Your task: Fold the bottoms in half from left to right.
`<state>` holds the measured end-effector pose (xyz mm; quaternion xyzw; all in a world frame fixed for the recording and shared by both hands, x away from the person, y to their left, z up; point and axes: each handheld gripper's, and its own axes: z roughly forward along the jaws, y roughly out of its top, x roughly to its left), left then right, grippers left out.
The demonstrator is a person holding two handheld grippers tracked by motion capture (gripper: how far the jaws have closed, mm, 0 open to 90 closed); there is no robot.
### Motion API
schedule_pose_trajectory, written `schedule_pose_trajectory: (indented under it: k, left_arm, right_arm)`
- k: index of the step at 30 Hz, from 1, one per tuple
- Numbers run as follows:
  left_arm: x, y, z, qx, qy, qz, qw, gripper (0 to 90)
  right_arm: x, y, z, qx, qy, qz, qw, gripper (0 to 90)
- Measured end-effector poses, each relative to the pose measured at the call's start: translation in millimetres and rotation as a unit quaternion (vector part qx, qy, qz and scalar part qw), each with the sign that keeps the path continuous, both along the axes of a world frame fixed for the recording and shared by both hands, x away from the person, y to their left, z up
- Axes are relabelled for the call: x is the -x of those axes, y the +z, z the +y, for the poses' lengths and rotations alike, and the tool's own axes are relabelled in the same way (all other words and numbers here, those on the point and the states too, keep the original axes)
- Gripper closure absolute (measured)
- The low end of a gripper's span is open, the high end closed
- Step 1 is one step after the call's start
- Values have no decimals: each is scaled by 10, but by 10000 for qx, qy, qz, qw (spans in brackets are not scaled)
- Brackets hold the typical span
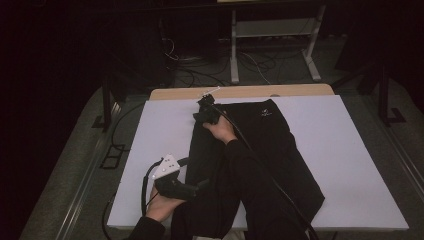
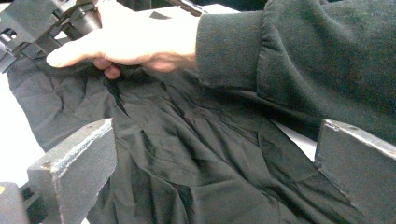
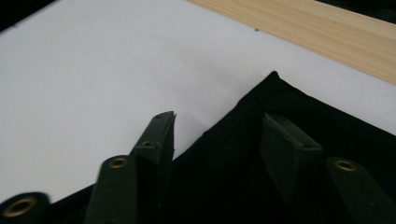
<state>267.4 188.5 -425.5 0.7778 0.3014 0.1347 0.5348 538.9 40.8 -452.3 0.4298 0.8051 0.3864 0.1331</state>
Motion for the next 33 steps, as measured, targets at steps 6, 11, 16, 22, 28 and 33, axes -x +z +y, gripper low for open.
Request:
schedule_pose_trajectory:
  k: [6,11,16,22,28,33]
  left_arm:
    - [10,23,42,114,67,-7,9999,0]
    - [14,42,49,133,63,-23,9999,0]
    - [35,47,58,108,59,37,9999,0]
    - [75,61,22,-14,43,114,9999,0]
    - [122,74,-35,-116,-64,148,9998,0]
    - [154,134,-31,-103,-19,164,9998,0]
  right_arm:
    - [13,-31,40,106,-165,-53,9998,558]
    - [17,-28,30,139,-302,-55,9994,690]
    - [6,-29,14,85,-344,-2,9994,820]
    - [-1,-7,-9,62,-338,86,9994,857]
    - [27,38,-20,28,-303,29,9995,864]
    - [49,76,-29,52,-266,-27,9996,864]
